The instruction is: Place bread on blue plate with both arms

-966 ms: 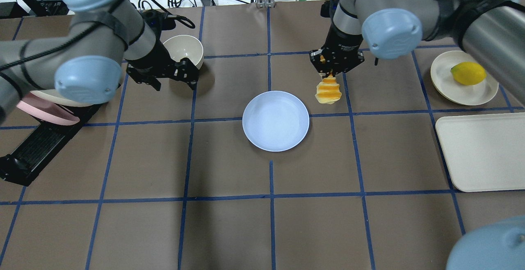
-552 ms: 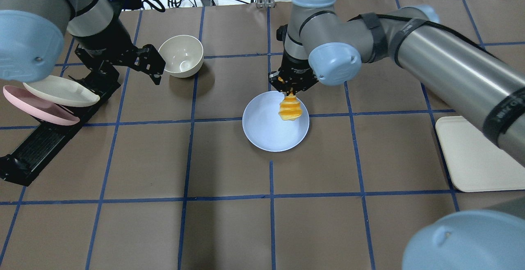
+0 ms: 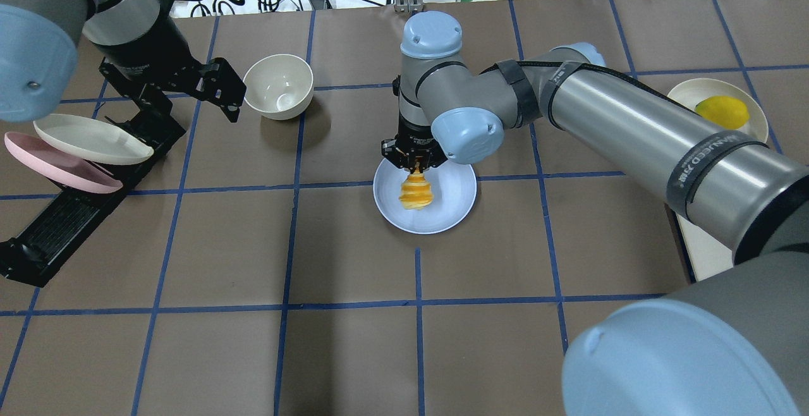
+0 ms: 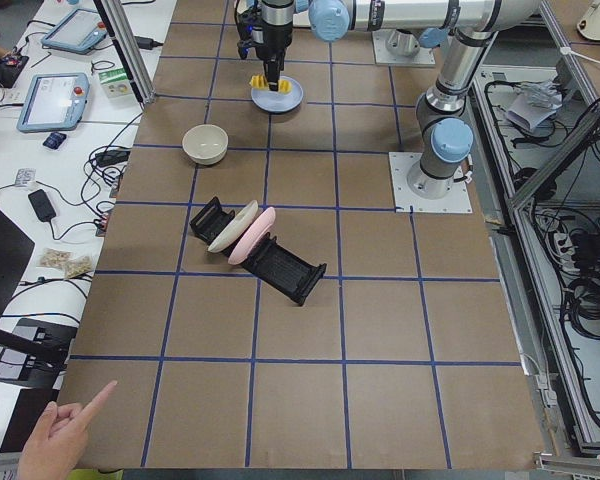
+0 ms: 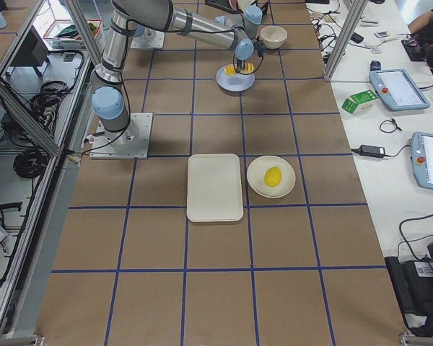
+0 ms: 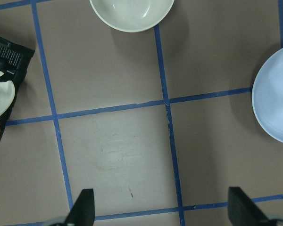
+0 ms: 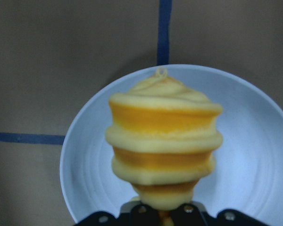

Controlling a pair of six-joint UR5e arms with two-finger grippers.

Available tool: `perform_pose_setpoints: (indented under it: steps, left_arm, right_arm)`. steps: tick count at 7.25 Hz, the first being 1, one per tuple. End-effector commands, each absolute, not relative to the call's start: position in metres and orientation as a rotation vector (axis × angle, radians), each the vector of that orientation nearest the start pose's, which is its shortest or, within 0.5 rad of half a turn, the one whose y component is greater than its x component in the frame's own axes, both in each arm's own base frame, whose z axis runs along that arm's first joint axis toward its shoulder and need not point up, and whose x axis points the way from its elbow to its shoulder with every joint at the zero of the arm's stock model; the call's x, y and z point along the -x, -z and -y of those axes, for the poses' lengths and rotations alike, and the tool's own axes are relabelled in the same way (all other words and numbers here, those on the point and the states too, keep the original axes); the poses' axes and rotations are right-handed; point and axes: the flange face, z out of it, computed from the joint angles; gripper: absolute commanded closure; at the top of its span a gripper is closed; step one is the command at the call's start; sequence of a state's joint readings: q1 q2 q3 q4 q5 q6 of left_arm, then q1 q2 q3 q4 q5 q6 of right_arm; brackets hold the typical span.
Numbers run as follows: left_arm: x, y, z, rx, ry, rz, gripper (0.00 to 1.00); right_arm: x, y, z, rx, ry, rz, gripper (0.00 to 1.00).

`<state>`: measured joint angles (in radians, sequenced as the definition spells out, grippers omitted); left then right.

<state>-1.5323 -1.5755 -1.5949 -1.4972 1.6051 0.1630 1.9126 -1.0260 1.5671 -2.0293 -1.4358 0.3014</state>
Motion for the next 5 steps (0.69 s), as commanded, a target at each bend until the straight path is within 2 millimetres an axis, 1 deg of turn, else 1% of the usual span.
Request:
perform_pose_setpoints:
  steps: [1, 2, 3, 4, 5]
  left_arm:
    - [0.1109, -0.4909, 0.4975, -0.177, 0.094, -3.095, 0.0]
    - [0.111, -0.4923, 0.497, -0.174, 0.097, -3.095, 0.0]
    - [0.1109, -0.4887, 0.4996, -0.167, 0.088, -3.097, 0.0]
    - [0.111, -0.4879, 0.5001, -0.151, 0.086, -3.1, 0.0]
    - [0.111, -0.4879, 0.5002, -0.148, 0.086, -3.1, 0.0]
  right_arm:
    - [-0.3583, -0.2096, 0.56, 0.053, -0.198, -3.036, 0.6]
    - [-0.3582, -0.2095, 0.5598, 0.053, -0.2, -3.037, 0.3]
    - [-0.3571, -0.2088, 0.56, 0.049, -0.202, -3.039, 0.14]
    - [-0.3552, -0.2085, 0.5595, 0.05, -0.202, -3.056, 0.0]
    - [-0.3542, -0.2095, 0.5574, 0.049, -0.219, -3.06, 0.0]
